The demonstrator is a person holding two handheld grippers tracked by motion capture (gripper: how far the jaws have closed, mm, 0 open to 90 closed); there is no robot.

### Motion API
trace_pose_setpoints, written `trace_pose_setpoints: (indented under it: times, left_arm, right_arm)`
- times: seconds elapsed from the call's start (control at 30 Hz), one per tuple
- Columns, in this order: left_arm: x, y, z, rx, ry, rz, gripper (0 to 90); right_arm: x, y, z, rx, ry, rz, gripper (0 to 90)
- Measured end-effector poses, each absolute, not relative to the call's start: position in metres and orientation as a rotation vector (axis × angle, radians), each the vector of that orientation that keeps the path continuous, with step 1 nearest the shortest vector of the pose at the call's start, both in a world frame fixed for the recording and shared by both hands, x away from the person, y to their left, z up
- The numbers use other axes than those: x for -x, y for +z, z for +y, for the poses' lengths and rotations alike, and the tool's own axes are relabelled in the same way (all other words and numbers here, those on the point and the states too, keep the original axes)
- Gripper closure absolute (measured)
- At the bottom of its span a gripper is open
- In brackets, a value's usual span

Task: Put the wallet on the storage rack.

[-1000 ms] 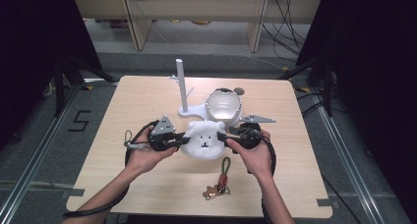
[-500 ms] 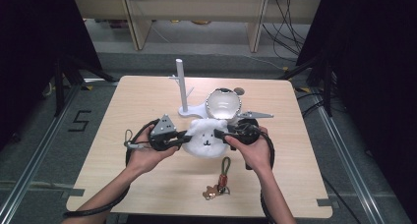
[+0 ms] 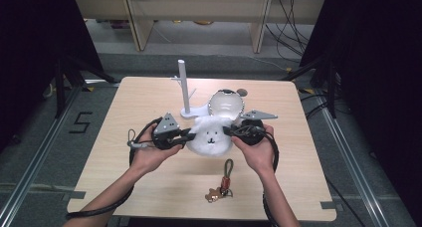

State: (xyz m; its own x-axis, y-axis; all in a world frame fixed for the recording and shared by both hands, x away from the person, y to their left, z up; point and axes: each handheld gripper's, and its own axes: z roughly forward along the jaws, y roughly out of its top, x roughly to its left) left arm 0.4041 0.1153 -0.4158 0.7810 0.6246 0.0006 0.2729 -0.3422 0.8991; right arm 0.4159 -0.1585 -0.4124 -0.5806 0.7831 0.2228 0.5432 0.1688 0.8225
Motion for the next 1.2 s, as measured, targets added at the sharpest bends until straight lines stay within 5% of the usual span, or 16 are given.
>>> trace_pose_setpoints:
  times: [0.2,0.5,1.2]
  left_arm:
    - [-0.41,-0.412,0.118,-1.884,0.485,0.675,70.4]
    - [-0.407,-0.411,0.136,-1.828,0.539,0.713,44.4]
    - [-0.354,-0.48,0.217,-1.787,0.6,0.974,39.3]
  right_arm:
    - [-0.411,-0.407,-0.156,-1.151,1.365,2.092,79.8]
    - [-0.41,-0.396,-0.157,-1.06,1.331,1.945,80.9]
    - [-0.427,-0.378,-0.168,-1.085,1.316,1.865,80.8]
